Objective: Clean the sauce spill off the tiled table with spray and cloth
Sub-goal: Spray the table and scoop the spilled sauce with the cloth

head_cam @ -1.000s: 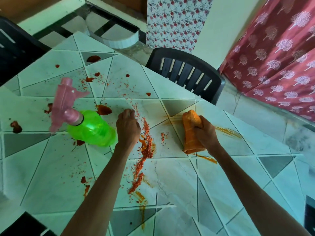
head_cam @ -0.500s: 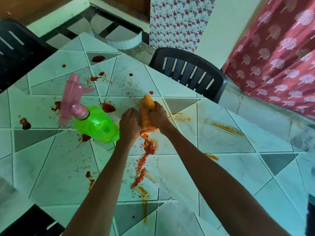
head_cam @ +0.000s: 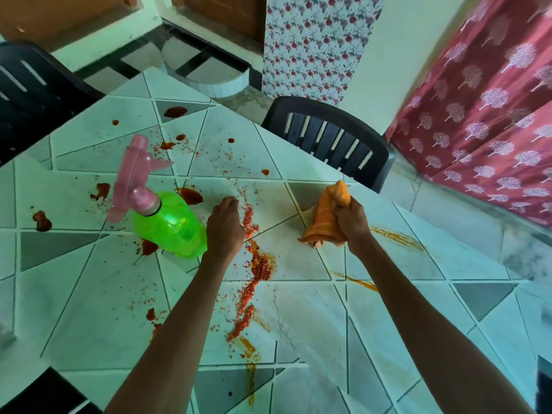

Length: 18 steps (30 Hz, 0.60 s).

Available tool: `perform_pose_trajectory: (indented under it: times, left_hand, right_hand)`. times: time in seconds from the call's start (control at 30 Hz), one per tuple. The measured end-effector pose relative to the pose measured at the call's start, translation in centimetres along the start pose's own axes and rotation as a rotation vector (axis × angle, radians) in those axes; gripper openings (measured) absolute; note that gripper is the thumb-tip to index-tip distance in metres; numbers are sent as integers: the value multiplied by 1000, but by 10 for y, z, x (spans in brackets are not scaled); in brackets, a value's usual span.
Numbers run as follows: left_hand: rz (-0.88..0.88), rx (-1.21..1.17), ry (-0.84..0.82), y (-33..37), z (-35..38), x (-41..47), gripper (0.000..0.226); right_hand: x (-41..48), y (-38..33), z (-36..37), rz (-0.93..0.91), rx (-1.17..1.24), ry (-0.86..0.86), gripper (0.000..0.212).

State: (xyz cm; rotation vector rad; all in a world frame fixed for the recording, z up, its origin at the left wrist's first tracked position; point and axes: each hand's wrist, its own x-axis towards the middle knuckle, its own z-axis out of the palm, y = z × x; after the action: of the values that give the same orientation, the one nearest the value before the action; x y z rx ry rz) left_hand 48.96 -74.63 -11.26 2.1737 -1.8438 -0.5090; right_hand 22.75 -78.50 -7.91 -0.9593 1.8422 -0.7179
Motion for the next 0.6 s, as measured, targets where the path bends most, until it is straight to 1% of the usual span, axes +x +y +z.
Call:
perform_pose_trajectory:
  times: [0.1, 0.17, 0.3, 0.43, 0.5, 0.6]
  left_hand:
    - [36, 27, 3, -2, -2, 2, 61]
    - [42, 32, 3, -2, -2, 3, 61]
    - [26, 24, 35, -2, 3, 5, 57]
    - [3, 3, 61, 1, 2, 4, 46]
    - [13, -6, 49, 0, 0, 4, 48]
    - [26, 1, 27, -3, -3, 6, 54]
  right_hand:
    - [25, -36, 37, -124, -206, -17, 37]
    - [36, -64, 63, -173, -276, -48, 36]
    - [41, -105, 116, -244, -345, -204, 39]
    - [21, -118, 144, -323, -470, -396, 47]
    - [11, -119, 138, -364, -490, -393, 48]
    - [-4, -109, 105, -399, -471, -313, 46]
